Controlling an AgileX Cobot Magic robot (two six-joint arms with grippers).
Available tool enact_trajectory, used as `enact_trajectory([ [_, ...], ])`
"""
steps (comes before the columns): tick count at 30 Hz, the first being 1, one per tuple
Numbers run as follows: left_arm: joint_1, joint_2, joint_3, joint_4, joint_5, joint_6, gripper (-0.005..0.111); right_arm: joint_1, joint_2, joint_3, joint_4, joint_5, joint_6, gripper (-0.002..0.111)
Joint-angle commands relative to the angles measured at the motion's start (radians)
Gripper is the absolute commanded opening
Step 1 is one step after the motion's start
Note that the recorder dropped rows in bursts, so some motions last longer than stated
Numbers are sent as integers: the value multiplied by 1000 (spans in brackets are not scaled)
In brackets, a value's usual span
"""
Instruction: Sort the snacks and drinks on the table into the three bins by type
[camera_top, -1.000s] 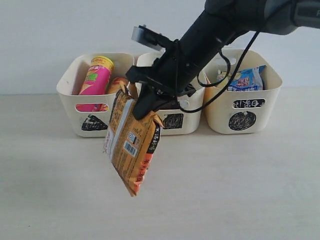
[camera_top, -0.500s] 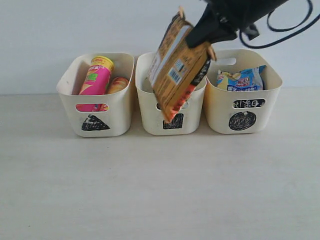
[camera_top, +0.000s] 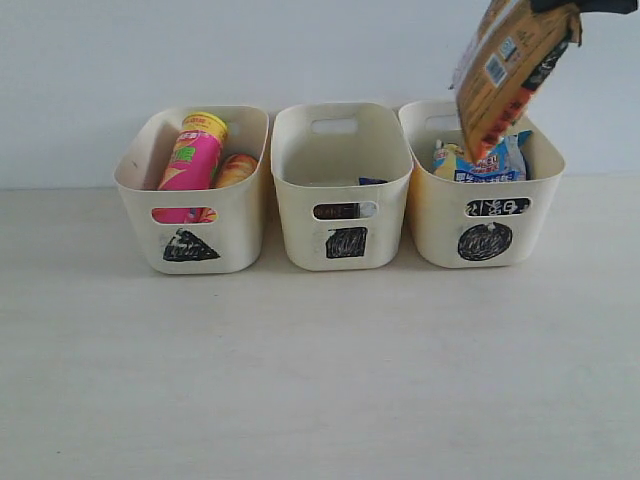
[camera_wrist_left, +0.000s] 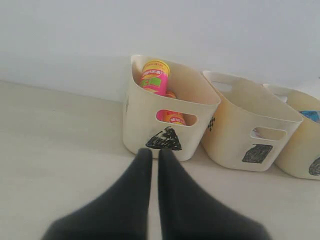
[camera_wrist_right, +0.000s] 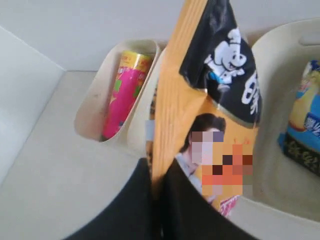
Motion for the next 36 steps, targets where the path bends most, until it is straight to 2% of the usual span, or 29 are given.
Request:
enact_trajectory([
  [1,1,-7,4,-7,-15,4,4,-22,14,-2,54,-83,-57,0],
  [6,1,-7,4,-7,-15,4,4,-22,98,-2,115,-131,-93,0],
  [22,1,-7,4,-7,-15,4,4,-22,291,-2,114,-183,-150,1],
  [24,1,-7,4,-7,-15,4,4,-22,291,-2,114,-192,-150,10],
  [25,1,-7,4,-7,-15,4,4,-22,291,-2,114,-192,-150,18],
  [30,1,-7,4,-7,-15,4,4,-22,282,-2,114,-176,-148,79],
  [31,1,-7,4,-7,-15,4,4,-22,278,-2,114,-176,-148,85],
  [33,1,-7,4,-7,-15,4,4,-22,261,-2,112,-188,-148,87],
  [36,1,-7,4,-7,-15,4,4,-22,229,-2,84,-213,-148,74],
])
